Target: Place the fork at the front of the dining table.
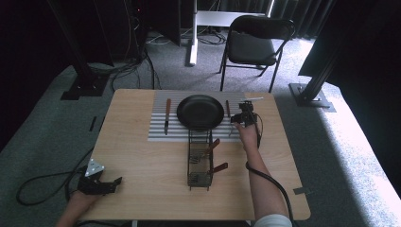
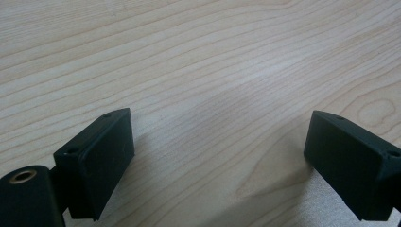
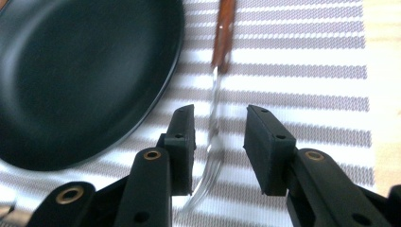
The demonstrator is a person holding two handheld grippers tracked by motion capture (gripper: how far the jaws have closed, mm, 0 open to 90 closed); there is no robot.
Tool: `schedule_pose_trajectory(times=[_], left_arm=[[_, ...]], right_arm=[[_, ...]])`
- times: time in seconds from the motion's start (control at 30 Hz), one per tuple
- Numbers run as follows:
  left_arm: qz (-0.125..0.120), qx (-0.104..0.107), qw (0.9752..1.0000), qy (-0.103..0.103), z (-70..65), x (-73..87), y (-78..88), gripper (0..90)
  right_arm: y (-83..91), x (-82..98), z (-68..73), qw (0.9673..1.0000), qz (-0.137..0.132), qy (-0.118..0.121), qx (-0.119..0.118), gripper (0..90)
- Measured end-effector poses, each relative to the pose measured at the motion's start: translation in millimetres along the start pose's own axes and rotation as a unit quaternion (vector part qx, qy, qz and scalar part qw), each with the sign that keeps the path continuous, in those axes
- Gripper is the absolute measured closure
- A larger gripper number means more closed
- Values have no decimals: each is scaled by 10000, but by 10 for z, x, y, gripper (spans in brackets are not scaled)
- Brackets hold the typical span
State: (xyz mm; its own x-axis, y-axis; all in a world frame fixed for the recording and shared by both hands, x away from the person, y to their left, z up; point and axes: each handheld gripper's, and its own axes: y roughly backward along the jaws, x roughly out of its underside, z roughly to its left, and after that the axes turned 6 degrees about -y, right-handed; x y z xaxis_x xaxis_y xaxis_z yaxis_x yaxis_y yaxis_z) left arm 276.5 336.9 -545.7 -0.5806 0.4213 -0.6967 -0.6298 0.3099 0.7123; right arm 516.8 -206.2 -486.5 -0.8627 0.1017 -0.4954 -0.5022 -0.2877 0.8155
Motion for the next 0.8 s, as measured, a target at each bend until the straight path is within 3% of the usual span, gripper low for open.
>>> schedule_pose_trajectory(times=[0.07,0.2,0.27,0.4,0.5,0.73,0.8], left_arm=[[-2,-1,10000,0,0,0,0,91],[-1,-1,10000,0,-1,0,0,91],[-1,-1,10000,1,0,0,0,91],[-2,-1,10000,-1,0,0,0,91],[-1,0,10000,-1,0,0,0,91],[-1,0,10000,0,0,0,0,91],[-1,0,10000,-1,0,0,0,91]], right_arm=[[-7,53,19,10000,43,77,28,678],[-86,98,23,9998,150,96,-8,775],[-133,104,27,9996,186,152,117,792],[-156,99,-20,9998,135,64,140,810],[-146,104,-111,9998,89,-128,91,809],[-54,170,-238,9996,-51,-239,149,687],[-23,192,-241,9997,-38,-222,48,584]])
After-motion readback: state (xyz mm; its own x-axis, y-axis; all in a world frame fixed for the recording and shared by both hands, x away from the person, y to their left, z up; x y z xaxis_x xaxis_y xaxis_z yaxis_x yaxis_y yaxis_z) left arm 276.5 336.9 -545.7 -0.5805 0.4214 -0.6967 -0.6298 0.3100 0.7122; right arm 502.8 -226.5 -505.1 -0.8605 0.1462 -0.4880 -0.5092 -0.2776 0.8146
